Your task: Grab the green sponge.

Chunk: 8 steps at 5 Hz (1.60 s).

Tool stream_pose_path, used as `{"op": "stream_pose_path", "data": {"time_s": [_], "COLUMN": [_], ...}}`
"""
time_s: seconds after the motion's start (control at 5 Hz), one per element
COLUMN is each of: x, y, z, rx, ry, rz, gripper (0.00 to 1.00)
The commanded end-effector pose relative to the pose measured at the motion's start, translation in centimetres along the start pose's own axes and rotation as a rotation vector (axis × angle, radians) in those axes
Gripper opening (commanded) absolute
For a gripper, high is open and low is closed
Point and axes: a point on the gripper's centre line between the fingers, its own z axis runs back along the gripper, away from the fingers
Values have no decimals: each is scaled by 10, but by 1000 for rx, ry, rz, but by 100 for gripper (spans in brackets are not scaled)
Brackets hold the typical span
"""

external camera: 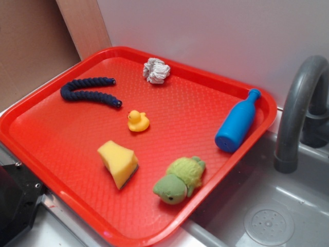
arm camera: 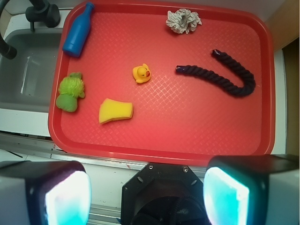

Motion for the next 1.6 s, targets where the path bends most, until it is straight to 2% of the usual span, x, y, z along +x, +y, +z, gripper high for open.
{"op": "stream_pose_path", "data": {"time_s": [0.0,0.2,0.4,0.6,0.8,1.0,1.2,1.4], "x": [0,27,42,39,26,32,43,52], "y": [0,-7,-24,-34,-38,-54,-64,-68], "z": [0,-8,-14,-33,-58,-98,-134,-169], "rx": [0,29,45,136,160,220,238,222], "ry": [0,-27,43,103,133,137,145,197], "rz": [0,-255,-511,-774,-1029,-1283,-1350,-1336], "gripper": [100,100,100,100,100,100,100,100]}}
